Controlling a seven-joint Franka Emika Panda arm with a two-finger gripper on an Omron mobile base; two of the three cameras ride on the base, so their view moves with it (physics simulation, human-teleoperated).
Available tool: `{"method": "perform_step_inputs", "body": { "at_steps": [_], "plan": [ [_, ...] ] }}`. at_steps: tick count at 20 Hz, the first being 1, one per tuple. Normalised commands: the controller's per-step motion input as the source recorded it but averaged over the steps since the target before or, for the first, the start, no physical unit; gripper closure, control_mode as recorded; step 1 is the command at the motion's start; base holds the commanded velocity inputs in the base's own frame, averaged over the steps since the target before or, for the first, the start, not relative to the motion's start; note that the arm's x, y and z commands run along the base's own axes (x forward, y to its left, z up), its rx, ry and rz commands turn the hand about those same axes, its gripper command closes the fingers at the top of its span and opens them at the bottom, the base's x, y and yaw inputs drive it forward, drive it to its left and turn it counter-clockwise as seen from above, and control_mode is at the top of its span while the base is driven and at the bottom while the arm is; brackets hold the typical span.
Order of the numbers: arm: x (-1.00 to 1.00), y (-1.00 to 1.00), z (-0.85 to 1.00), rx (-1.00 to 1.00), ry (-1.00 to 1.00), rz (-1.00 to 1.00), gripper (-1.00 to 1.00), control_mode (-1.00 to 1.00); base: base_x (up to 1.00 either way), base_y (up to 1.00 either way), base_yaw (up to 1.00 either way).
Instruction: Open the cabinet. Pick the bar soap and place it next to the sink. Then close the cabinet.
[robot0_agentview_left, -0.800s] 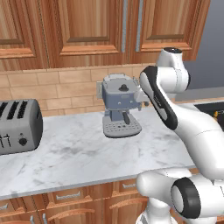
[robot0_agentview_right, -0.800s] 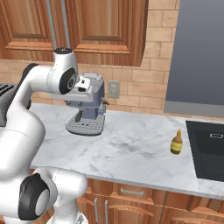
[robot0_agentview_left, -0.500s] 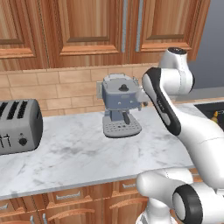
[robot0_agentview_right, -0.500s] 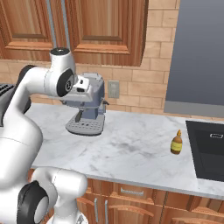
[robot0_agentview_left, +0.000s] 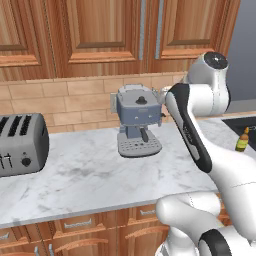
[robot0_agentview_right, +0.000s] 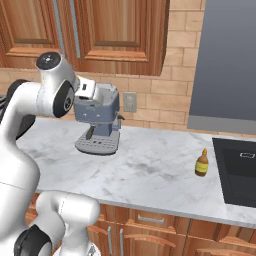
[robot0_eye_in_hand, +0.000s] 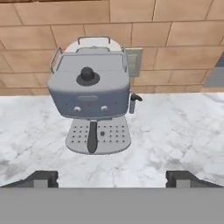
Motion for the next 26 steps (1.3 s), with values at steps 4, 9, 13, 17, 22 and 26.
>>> {"method": "perform_step_inputs", "body": {
  "at_steps": [4, 9, 13, 17, 22, 26],
  "plan": [
    [0.00, 0.00, 0.99, 0.08, -0.32, -0.08, -1.00, -1.00, 0.00, 0.00, 0.00],
    [0.01, 0.00, 0.80, 0.11, -0.27, 0.00, -1.00, -1.00, 0.00, 0.00, 0.00],
    [0.34, 0.19, 0.29, 0.08, -0.10, 0.00, -1.00, -1.00, 0.00, 0.00, 0.00],
    [0.34, 0.19, 0.28, 0.00, 0.00, -0.04, -1.00, -1.00, 0.00, 0.00, 0.00],
    [0.29, 0.00, 0.40, 0.00, 0.04, -0.13, -1.00, -1.00, 0.00, 0.00, 0.00],
    [0.44, 0.01, 0.16, 0.00, 0.00, -0.07, -1.00, -1.00, 0.00, 0.00, 0.00]
  ]
}}
